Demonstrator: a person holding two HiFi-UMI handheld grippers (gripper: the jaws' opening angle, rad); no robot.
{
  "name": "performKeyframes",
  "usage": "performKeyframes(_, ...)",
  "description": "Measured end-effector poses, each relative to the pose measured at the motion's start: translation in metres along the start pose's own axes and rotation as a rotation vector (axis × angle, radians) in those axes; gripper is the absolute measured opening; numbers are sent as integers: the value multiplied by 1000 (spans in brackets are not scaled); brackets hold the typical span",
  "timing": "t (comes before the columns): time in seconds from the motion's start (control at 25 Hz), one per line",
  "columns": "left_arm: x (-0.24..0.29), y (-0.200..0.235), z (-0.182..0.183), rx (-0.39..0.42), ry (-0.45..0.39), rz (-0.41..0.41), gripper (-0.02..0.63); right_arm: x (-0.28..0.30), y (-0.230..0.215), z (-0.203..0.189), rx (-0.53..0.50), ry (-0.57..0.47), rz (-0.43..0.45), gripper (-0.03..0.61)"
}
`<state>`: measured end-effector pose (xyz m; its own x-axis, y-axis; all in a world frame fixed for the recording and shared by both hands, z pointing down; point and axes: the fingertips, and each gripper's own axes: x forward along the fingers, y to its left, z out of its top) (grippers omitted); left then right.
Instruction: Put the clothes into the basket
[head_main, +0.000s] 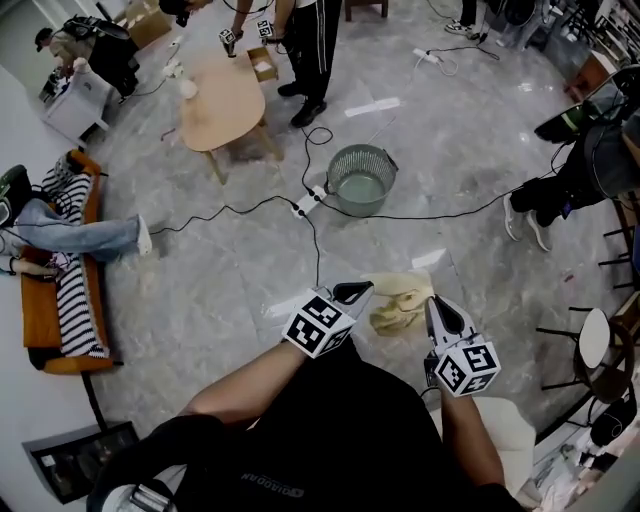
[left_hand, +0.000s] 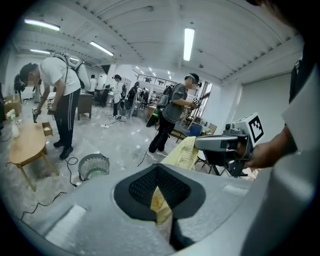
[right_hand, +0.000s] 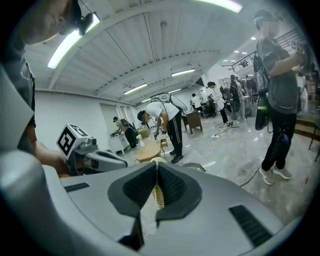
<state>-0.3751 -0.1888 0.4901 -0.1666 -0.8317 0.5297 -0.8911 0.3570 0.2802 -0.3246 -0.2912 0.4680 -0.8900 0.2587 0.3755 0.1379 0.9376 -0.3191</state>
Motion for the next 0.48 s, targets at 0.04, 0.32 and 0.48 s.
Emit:
performKeyframes(0.04, 1, 12, 2, -1, 9, -5, 0, 12, -1, 5, 2, 4, -3, 26)
performKeyframes(0.32, -5, 78, 15, -6, 7, 0, 0, 81, -2, 26, -2, 48, -18, 26)
performKeyframes(0.48, -12, 113, 21, -30, -10, 26, 0, 116, -1, 39, -13, 57, -14, 26)
